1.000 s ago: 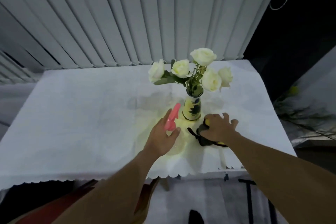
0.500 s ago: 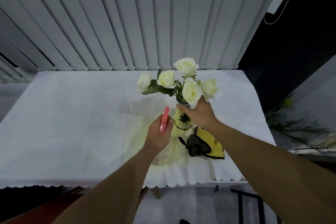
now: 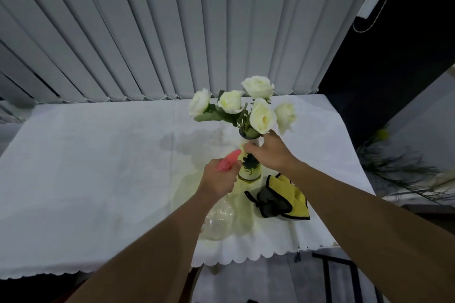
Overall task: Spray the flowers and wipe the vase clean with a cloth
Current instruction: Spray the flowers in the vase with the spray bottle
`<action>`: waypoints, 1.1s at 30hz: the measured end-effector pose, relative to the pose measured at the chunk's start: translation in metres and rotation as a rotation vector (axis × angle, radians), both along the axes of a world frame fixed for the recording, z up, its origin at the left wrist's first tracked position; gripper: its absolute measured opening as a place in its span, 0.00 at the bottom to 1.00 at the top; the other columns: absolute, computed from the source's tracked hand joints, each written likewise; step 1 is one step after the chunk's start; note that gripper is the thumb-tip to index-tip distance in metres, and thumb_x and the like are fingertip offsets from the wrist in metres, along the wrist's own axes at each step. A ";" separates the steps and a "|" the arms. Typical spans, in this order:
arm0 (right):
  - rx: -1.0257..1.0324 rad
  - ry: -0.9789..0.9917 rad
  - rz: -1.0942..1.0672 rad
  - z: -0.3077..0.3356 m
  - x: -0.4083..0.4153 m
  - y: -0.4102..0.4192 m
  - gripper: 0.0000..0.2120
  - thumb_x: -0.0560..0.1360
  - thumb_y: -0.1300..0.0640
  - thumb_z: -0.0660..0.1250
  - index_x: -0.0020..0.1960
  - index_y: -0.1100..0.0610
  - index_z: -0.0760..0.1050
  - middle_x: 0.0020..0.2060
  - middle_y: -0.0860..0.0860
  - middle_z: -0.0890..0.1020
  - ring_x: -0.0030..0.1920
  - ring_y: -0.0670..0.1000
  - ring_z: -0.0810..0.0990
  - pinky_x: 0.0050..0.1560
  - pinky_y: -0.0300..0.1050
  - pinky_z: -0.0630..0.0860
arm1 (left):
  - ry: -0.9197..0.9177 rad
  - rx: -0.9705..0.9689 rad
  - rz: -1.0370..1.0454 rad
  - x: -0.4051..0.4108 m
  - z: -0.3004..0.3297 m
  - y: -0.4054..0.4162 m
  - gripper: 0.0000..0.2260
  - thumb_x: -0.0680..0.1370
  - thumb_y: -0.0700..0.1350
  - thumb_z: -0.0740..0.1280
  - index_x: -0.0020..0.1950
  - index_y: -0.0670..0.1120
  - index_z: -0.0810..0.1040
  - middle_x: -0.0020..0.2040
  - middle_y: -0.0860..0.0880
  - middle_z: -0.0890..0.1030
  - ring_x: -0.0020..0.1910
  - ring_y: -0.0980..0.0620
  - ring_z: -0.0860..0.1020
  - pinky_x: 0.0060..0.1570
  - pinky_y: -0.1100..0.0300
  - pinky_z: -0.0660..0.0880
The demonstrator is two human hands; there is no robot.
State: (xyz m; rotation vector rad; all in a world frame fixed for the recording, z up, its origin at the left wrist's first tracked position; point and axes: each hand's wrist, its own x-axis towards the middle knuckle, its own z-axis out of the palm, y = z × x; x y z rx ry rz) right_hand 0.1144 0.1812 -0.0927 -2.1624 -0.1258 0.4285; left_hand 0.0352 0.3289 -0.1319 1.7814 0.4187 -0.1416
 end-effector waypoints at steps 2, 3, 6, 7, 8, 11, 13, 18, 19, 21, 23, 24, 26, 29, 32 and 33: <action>0.015 -0.022 -0.029 -0.006 0.000 -0.003 0.32 0.70 0.40 0.73 0.70 0.46 0.68 0.65 0.44 0.76 0.66 0.49 0.74 0.68 0.49 0.71 | 0.008 0.023 -0.016 0.004 0.002 0.000 0.04 0.78 0.51 0.67 0.46 0.56 0.81 0.33 0.45 0.79 0.27 0.50 0.75 0.33 0.52 0.78; 0.049 -0.022 -0.053 -0.007 -0.001 -0.003 0.31 0.70 0.40 0.75 0.68 0.46 0.69 0.63 0.40 0.76 0.63 0.44 0.73 0.66 0.41 0.71 | 0.017 0.038 -0.024 0.004 0.002 0.001 0.06 0.78 0.52 0.67 0.44 0.52 0.81 0.33 0.44 0.80 0.25 0.51 0.75 0.33 0.53 0.77; 0.187 0.020 -0.129 -0.009 -0.001 0.000 0.24 0.67 0.47 0.81 0.58 0.44 0.74 0.54 0.36 0.77 0.58 0.40 0.78 0.56 0.32 0.73 | 0.053 0.044 -0.014 0.001 -0.002 0.003 0.12 0.77 0.53 0.68 0.42 0.46 0.82 0.37 0.38 0.84 0.23 0.51 0.75 0.35 0.55 0.77; 0.211 0.035 -0.136 -0.008 -0.002 0.001 0.22 0.67 0.48 0.81 0.57 0.43 0.75 0.55 0.38 0.79 0.59 0.42 0.79 0.59 0.38 0.75 | 0.059 0.032 -0.002 0.000 -0.003 0.003 0.13 0.77 0.54 0.69 0.43 0.45 0.83 0.37 0.39 0.85 0.23 0.51 0.75 0.36 0.55 0.77; 0.228 0.056 -0.132 -0.002 -0.004 0.005 0.20 0.70 0.50 0.79 0.58 0.44 0.76 0.57 0.42 0.80 0.60 0.45 0.79 0.63 0.43 0.75 | 0.070 0.013 0.014 -0.002 -0.004 0.003 0.14 0.77 0.54 0.69 0.45 0.43 0.84 0.36 0.40 0.84 0.23 0.50 0.75 0.34 0.55 0.77; 0.200 0.077 -0.021 0.006 -0.007 0.007 0.22 0.78 0.59 0.69 0.65 0.73 0.70 0.65 0.70 0.75 0.67 0.66 0.73 0.61 0.50 0.69 | 0.099 -0.008 0.034 -0.001 -0.003 0.003 0.14 0.78 0.52 0.68 0.44 0.41 0.84 0.33 0.45 0.81 0.23 0.50 0.73 0.29 0.59 0.73; 0.222 0.088 -0.027 0.017 -0.010 0.008 0.20 0.79 0.65 0.66 0.63 0.79 0.67 0.64 0.75 0.71 0.66 0.70 0.69 0.59 0.52 0.65 | 0.100 -0.015 0.032 -0.001 -0.002 0.003 0.13 0.78 0.50 0.68 0.43 0.42 0.84 0.32 0.45 0.78 0.24 0.50 0.72 0.27 0.60 0.71; 0.229 0.030 -0.037 0.008 -0.019 0.010 0.11 0.75 0.52 0.74 0.55 0.52 0.79 0.57 0.53 0.83 0.60 0.51 0.80 0.68 0.53 0.74 | 0.090 -0.008 0.033 -0.004 -0.003 0.006 0.16 0.78 0.54 0.67 0.49 0.42 0.85 0.31 0.47 0.79 0.25 0.49 0.75 0.32 0.56 0.74; 0.234 0.017 -0.029 0.005 -0.017 0.011 0.13 0.72 0.48 0.75 0.55 0.50 0.80 0.56 0.49 0.84 0.60 0.48 0.80 0.68 0.53 0.75 | 0.083 -0.012 0.030 -0.005 -0.004 0.007 0.15 0.77 0.54 0.67 0.50 0.43 0.85 0.32 0.48 0.80 0.26 0.49 0.75 0.33 0.55 0.75; 0.248 -0.013 -0.062 0.003 -0.016 0.013 0.18 0.69 0.46 0.78 0.55 0.52 0.81 0.54 0.48 0.85 0.58 0.48 0.82 0.64 0.52 0.78 | 0.072 -0.019 0.024 -0.006 -0.003 0.007 0.15 0.77 0.53 0.67 0.51 0.44 0.85 0.32 0.48 0.80 0.25 0.49 0.75 0.34 0.54 0.75; 0.278 -0.041 -0.089 -0.001 -0.012 0.014 0.14 0.68 0.55 0.80 0.51 0.53 0.81 0.51 0.50 0.85 0.56 0.52 0.83 0.61 0.53 0.80 | 0.062 -0.029 0.030 -0.007 -0.002 0.006 0.14 0.77 0.52 0.68 0.51 0.43 0.85 0.31 0.48 0.79 0.26 0.48 0.75 0.32 0.54 0.75; 0.258 -0.080 -0.082 -0.004 -0.010 0.014 0.13 0.67 0.58 0.80 0.49 0.54 0.82 0.49 0.53 0.86 0.54 0.54 0.84 0.59 0.56 0.80 | 0.063 -0.042 0.038 -0.008 -0.001 0.006 0.14 0.77 0.52 0.68 0.52 0.43 0.85 0.31 0.47 0.78 0.27 0.47 0.75 0.31 0.54 0.74; 0.217 -0.122 -0.052 -0.006 -0.010 0.014 0.12 0.67 0.61 0.79 0.49 0.59 0.82 0.48 0.59 0.86 0.52 0.58 0.84 0.56 0.64 0.80 | 0.068 -0.062 0.044 -0.008 0.000 0.006 0.13 0.77 0.51 0.68 0.51 0.42 0.85 0.31 0.47 0.77 0.28 0.48 0.74 0.29 0.56 0.72; 0.290 -0.035 -0.003 0.000 -0.011 0.011 0.13 0.69 0.65 0.76 0.52 0.62 0.80 0.49 0.61 0.84 0.52 0.55 0.82 0.62 0.60 0.78 | 0.081 -0.052 0.021 -0.008 0.000 0.007 0.11 0.78 0.50 0.68 0.46 0.44 0.84 0.30 0.47 0.76 0.26 0.49 0.72 0.29 0.57 0.72; 0.303 0.022 0.071 0.011 -0.012 0.010 0.13 0.69 0.61 0.73 0.50 0.49 0.77 0.44 0.45 0.80 0.48 0.46 0.78 0.57 0.52 0.75 | 0.060 -0.037 0.030 -0.009 -0.002 0.009 0.08 0.78 0.51 0.69 0.39 0.57 0.80 0.33 0.47 0.80 0.30 0.47 0.76 0.34 0.52 0.76; 0.305 0.000 0.096 0.010 -0.011 0.009 0.12 0.69 0.59 0.73 0.49 0.46 0.78 0.44 0.44 0.80 0.48 0.46 0.78 0.58 0.52 0.75 | 0.057 -0.032 0.032 -0.010 -0.003 0.009 0.08 0.78 0.52 0.69 0.38 0.59 0.79 0.34 0.47 0.81 0.31 0.46 0.76 0.35 0.52 0.76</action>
